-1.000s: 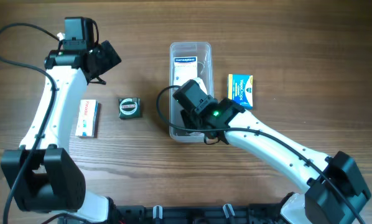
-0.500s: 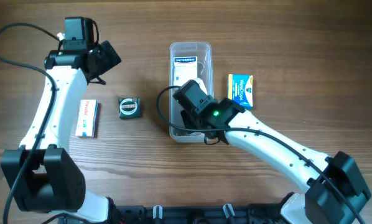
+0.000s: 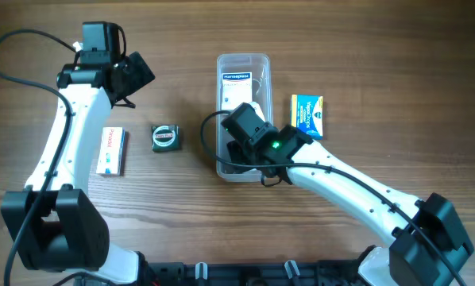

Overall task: Pack container
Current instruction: 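Lower the white bottle into the container with the right gripper, then open the right gripper and move it right over the VapoDrops box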

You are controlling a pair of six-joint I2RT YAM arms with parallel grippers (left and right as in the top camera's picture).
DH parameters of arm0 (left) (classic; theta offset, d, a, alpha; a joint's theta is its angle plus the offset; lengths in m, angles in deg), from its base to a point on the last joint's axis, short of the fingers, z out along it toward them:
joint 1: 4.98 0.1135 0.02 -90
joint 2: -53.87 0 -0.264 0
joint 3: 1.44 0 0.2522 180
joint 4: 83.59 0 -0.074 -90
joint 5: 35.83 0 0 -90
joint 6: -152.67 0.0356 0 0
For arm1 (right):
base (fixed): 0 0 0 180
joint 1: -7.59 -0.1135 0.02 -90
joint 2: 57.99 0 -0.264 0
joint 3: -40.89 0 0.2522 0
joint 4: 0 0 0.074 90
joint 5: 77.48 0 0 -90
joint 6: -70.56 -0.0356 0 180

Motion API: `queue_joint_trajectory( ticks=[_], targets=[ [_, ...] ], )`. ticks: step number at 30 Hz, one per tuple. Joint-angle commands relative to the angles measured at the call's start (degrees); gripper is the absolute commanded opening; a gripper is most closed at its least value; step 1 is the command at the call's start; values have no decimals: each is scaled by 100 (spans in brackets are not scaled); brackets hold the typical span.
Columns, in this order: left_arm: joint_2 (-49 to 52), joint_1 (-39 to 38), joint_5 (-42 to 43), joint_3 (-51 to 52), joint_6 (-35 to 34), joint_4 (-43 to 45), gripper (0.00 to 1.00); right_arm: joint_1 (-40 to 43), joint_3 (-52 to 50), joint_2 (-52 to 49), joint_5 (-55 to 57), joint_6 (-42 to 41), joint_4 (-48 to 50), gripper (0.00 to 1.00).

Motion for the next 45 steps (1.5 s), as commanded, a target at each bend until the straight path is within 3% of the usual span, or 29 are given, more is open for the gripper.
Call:
queue_joint_trajectory(
  ticks=[1, 7, 15, 26, 33, 45],
  targets=[
    [-114, 26, 31, -46, -76, -22, 100, -17, 24, 15, -50, 11, 11, 71],
    [-114, 26, 31, -46, -76, -22, 100, -11, 181, 382, 179, 267, 188, 74],
    [-114, 26, 31, -46, -76, -26, 100, 31, 229, 970, 1502, 275, 190, 82],
    [-114, 26, 31, -46, -79, -24, 100, 1193, 229, 1567, 1532, 37, 186, 82],
    [-114, 26, 31, -46, -76, -28, 100, 1886, 221, 1165, 1445, -170, 210, 88],
    [-114, 26, 31, -44, -76, -96, 100, 2162, 221, -240, 1541, -437, 813, 100]
  ],
)
